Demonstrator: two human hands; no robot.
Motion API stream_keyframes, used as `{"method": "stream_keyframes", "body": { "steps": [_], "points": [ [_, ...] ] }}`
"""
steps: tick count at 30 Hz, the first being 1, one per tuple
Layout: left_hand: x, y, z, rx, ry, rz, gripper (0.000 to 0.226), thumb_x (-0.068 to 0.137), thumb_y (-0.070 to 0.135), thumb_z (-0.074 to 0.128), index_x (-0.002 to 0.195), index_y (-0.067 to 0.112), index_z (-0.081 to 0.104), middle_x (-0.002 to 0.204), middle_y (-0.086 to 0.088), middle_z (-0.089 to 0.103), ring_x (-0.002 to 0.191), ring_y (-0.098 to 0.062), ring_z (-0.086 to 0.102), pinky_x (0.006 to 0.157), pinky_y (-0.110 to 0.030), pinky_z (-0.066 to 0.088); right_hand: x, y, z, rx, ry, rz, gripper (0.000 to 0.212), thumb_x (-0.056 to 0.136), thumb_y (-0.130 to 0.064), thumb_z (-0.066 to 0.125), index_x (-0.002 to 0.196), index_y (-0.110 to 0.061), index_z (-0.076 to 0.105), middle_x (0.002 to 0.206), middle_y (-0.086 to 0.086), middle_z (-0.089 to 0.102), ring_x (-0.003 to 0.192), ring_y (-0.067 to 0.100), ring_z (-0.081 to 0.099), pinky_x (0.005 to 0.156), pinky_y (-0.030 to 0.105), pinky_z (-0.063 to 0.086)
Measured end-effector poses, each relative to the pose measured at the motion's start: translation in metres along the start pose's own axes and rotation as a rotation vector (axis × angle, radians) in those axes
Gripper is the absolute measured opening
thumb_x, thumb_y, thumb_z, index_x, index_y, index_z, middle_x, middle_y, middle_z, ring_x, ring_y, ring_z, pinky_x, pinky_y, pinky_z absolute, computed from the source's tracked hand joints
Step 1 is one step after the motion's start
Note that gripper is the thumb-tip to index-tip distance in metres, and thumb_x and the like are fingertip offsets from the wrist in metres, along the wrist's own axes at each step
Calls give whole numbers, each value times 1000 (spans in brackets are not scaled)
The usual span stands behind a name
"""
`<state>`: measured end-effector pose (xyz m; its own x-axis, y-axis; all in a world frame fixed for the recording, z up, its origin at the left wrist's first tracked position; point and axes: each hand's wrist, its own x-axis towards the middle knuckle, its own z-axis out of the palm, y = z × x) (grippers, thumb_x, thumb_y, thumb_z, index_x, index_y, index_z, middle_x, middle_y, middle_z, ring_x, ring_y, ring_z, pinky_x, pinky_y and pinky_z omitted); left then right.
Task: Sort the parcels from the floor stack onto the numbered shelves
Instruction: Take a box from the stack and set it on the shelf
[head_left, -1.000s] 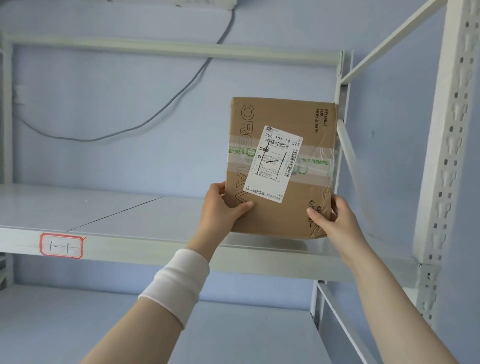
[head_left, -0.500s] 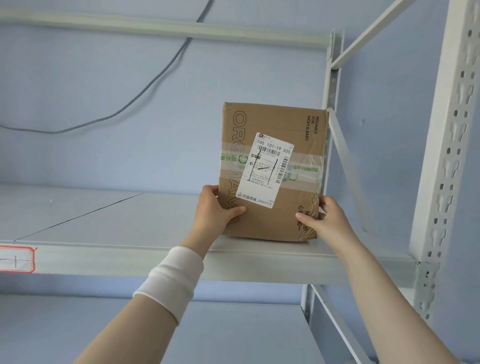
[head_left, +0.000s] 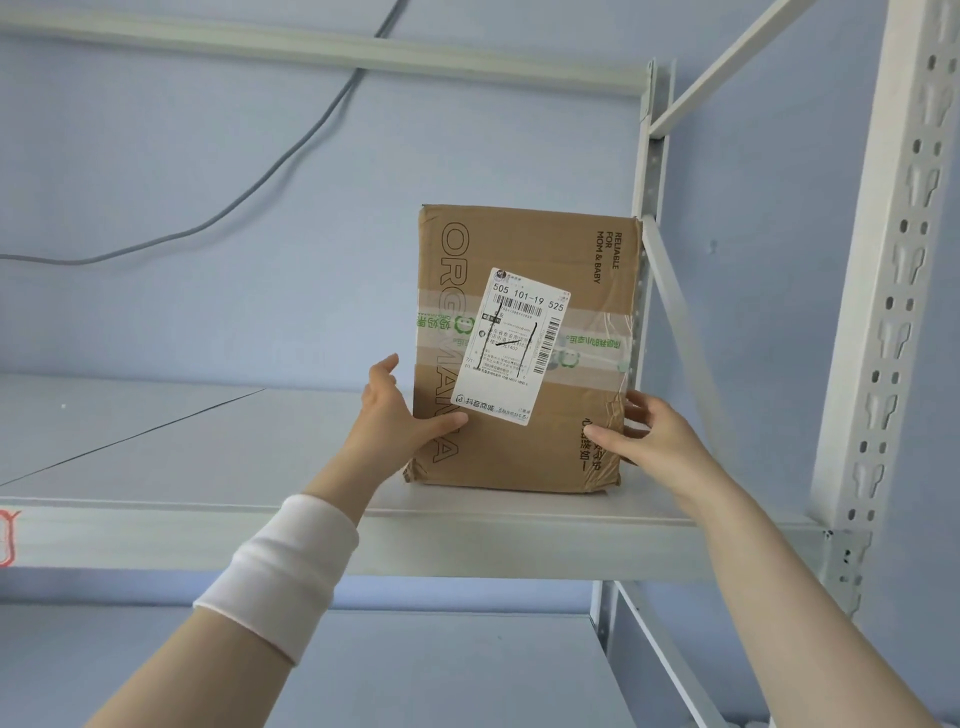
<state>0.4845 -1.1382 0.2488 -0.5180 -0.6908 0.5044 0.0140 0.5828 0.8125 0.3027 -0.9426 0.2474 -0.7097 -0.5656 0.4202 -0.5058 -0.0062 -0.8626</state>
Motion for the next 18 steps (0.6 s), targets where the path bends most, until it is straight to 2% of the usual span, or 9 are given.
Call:
{"method": "stream_keyframes", "body": {
  "steps": [2, 4, 6, 7, 9, 13, 18],
  "points": [
    [1, -1, -3, 9, -21, -31, 104, 71, 31, 80, 148, 15, 12, 154, -8, 23, 140, -23, 29, 113, -42, 30, 2, 1, 3, -24, -35, 5, 81, 66, -34, 82, 136, -14, 46, 129, 0, 58, 113, 18, 59, 101, 41, 46],
    [0, -4, -2, 13, -38, -39, 96, 72, 29, 80, 146, 14, 21, 150, -5, 32, 133, -21, 39, 109, -39, 36, 4, 0, 6, -55, -74, -5, 51, 73, -28, 78, 119, -15, 60, 110, -3, 67, 103, 16, 63, 97, 35, 48],
    [-1, -6, 1, 31, -51, -23, 81, 73, 24, 79, 140, 12, 34, 138, -1, 46, 113, -16, 52, 94, -31, 45, 8, -2, 9, -84, -100, -16, 25, 76, -24, 77, 98, -22, 65, 94, -9, 67, 97, 18, 64, 93, 34, 49],
    [0, -7, 2, 48, -49, -17, 75, 74, 22, 79, 136, 12, 38, 133, 0, 51, 106, -15, 54, 88, -29, 47, 10, -3, 10, -93, -112, -17, 19, 76, -24, 77, 90, -26, 64, 90, -9, 67, 96, 18, 65, 93, 35, 50],
    [7, -10, 0, 62, -42, -29, 71, 72, 21, 80, 131, 11, 42, 128, -1, 53, 105, -17, 55, 86, -31, 48, 19, -5, 14, -112, -139, -5, 20, 75, -25, 78, 83, -30, 60, 89, -8, 67, 96, 20, 65, 93, 38, 51],
    [36, -15, -1, 164, -75, -64, 68, 70, 22, 81, 125, 7, 43, 124, -3, 54, 114, -21, 52, 92, -31, 45, 45, -6, 23, -183, -189, 52, 17, 75, -23, 78, 83, -24, 63, 94, 0, 70, 98, 23, 66, 92, 42, 52],
    [78, -24, 5, 249, -129, -123, 63, 68, 23, 83, 117, 6, 46, 112, -3, 55, 104, -24, 54, 75, -31, 44, 79, 2, 36, -257, -189, 84, 25, 75, -25, 78, 97, -19, 66, 104, 7, 71, 102, 27, 66, 92, 45, 52]
  ]
}}
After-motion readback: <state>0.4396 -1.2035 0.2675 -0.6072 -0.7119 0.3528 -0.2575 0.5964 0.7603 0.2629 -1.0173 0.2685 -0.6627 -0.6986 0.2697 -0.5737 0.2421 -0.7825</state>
